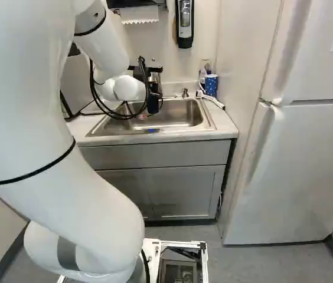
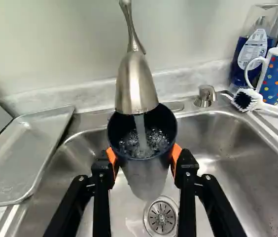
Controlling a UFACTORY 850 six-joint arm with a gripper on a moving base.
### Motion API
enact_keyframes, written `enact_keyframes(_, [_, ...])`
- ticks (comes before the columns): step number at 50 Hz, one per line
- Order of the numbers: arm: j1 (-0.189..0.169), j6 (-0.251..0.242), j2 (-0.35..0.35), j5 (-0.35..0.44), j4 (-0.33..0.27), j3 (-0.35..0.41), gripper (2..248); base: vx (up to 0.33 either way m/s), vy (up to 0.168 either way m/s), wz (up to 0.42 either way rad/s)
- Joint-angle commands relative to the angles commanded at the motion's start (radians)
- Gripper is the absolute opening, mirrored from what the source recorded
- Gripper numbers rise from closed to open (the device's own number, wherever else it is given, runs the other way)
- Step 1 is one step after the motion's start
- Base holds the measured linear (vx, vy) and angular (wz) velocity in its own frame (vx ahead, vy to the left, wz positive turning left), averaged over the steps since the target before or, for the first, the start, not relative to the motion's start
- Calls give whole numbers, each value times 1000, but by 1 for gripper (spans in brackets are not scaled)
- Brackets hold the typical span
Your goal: Rinse the cup and place it in the tray
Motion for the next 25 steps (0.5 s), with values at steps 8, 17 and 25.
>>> enact_keyframes(8, [0, 0, 0, 0, 0, 0, 122, 0, 0, 0])
enact_keyframes(17, [0, 0, 0, 0, 0, 0, 122, 0, 0, 0])
enact_keyframes(25, [0, 0, 0, 0, 0, 0, 122, 0, 0, 0])
